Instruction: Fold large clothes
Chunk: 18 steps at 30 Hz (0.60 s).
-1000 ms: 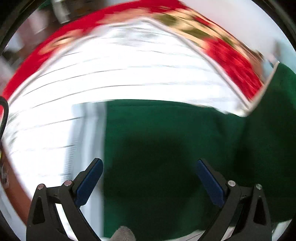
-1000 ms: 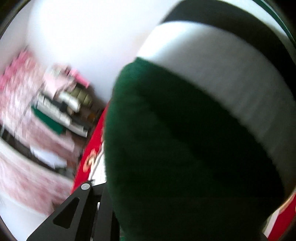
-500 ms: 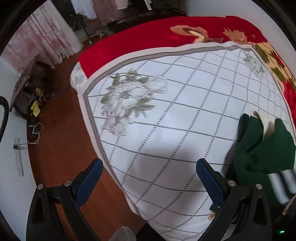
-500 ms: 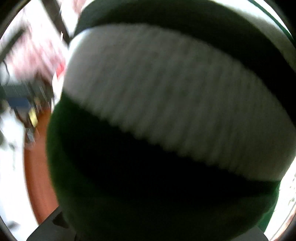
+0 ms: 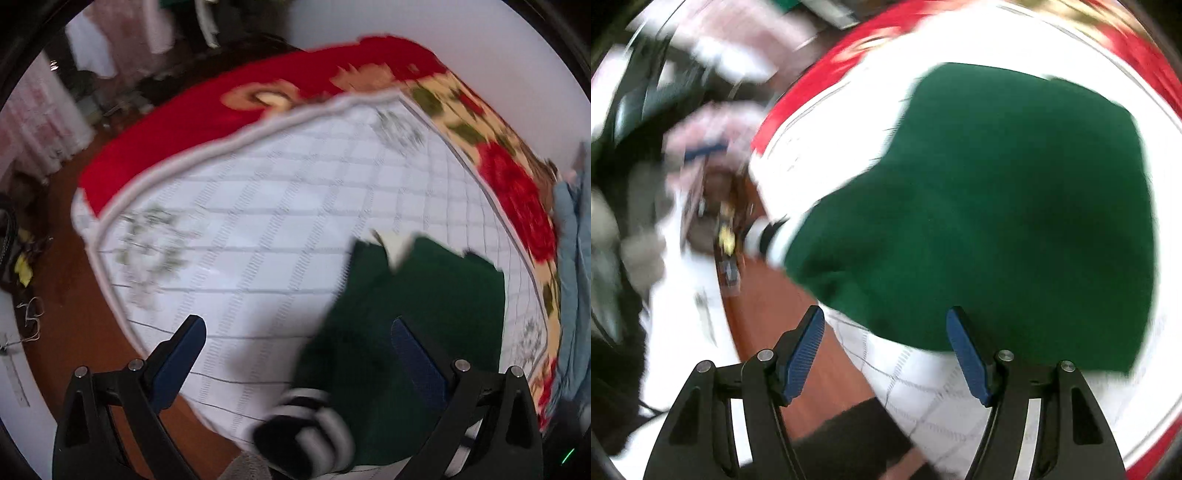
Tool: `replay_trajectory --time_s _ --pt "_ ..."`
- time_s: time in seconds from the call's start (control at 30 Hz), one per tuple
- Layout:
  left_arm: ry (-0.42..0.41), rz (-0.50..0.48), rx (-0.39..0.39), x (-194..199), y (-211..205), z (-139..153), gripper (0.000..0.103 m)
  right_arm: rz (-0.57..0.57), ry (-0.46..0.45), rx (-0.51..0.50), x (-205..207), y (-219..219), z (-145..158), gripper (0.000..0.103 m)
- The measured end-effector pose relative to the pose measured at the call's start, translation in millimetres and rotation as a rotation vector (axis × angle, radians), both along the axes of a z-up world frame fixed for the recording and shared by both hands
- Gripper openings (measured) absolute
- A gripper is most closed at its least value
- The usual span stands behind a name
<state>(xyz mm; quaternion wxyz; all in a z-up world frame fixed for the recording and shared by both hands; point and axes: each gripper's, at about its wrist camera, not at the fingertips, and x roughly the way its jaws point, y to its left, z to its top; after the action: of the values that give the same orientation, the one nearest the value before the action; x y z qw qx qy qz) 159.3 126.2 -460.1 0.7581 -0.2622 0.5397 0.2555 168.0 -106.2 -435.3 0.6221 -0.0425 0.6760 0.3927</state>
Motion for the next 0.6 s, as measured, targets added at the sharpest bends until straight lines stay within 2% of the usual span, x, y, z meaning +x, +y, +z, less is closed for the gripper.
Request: replay_trajectory --time_s 0.1,0.13,0.17,0.2,0.23,0.3,0.33,0.37,0.4,0.43,0.47,0.5,0.53,0.6 --pt "0.154 -0.047 0.085 12 -29 -60 0.103 -0.202 0.026 -0.032 31 -53 -28 0.077" --pt "0.24 -0.062 0.104 12 -36 -92 0.103 -0.254 0.025 -0.045 40 -88 -40 0.077" --pt "0.279 -0.062 0.081 6 -37 -121 0.103 -0.295 0.022 -0.063 56 -100 -50 0.077" --pt "0.282 -0.049 0.054 1 -36 -134 0.103 -0.327 0.025 -0.078 72 -109 -62 0.078" --pt "0.256 -0.025 0.022 -5 -31 -144 0.103 -0.346 0.038 -0.074 99 -136 -74 0.078" --pt "0.232 -0.007 0.003 -8 -25 -143 0.103 -0.38 0.071 -0.083 128 -142 -102 0.078" --pt "0.247 -0.009 0.009 -6 -24 -140 0.103 -0.387 0.083 -0.123 139 -138 -109 0.078" --pt "0.252 -0.008 0.041 -5 -24 -130 0.103 -0.386 0.091 -0.122 143 -135 -116 0.077" --pt "0.246 -0.012 0.067 -4 -25 -122 0.103 -0.352 0.074 -0.08 148 -119 -109 0.071" --pt "0.238 -0.019 0.1 -4 -27 -111 0.103 -0.312 0.034 -0.069 151 -111 -95 0.061" --pt "0.227 -0.019 0.125 -4 -28 -100 0.103 -0.248 -0.019 -0.086 150 -81 -82 0.058" --pt "0.219 -0.014 0.132 -4 -28 -95 0.103 -0.194 -0.015 -0.084 143 -48 -68 0.051" --pt "0.221 -0.008 0.136 -5 -28 -93 0.103 -0.152 0.013 -0.064 138 -27 -57 0.039" --pt "0.26 0.007 0.144 -5 -27 -103 0.103 -0.048 0.073 -0.033 131 32 -59 0.033"
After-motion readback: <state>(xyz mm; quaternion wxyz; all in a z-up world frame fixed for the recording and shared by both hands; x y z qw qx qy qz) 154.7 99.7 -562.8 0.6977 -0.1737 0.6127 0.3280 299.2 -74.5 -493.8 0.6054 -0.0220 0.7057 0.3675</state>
